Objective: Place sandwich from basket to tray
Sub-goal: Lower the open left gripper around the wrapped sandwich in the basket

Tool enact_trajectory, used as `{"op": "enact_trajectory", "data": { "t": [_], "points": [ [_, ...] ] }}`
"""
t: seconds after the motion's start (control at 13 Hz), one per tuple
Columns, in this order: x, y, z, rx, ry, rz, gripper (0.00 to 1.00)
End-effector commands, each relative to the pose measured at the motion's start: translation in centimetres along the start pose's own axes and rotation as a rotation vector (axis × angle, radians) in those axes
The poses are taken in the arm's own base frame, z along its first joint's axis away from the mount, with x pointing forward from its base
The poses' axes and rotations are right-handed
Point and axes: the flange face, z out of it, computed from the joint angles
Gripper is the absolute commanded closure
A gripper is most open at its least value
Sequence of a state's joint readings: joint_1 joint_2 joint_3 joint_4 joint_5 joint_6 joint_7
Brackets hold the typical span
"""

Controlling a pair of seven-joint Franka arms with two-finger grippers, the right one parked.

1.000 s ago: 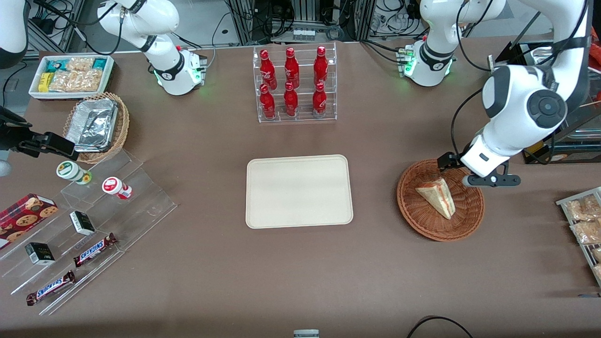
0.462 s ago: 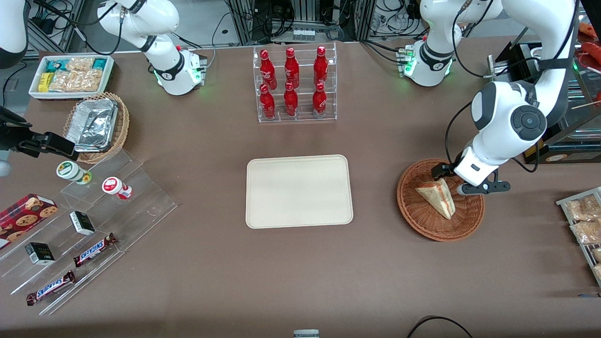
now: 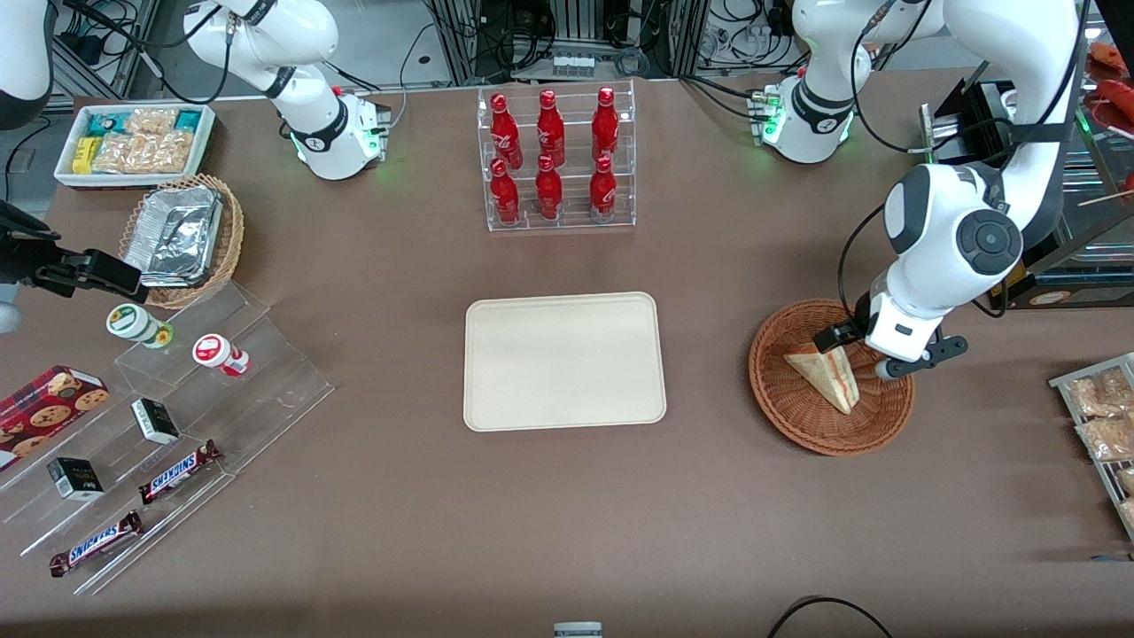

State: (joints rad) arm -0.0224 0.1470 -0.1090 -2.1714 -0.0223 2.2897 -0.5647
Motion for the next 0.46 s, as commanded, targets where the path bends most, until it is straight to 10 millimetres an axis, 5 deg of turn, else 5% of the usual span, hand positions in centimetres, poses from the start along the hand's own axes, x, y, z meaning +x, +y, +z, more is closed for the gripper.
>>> {"op": "enact_trajectory", "data": {
  "t": [0.0,0.38],
  "points": [
    [0.1,0.5,1.3,-0.009,0.014,-0.180,0.00],
    [0.4,0.6,2.4,-0.018,0.004,-0.276,0.00]
  ]
}}
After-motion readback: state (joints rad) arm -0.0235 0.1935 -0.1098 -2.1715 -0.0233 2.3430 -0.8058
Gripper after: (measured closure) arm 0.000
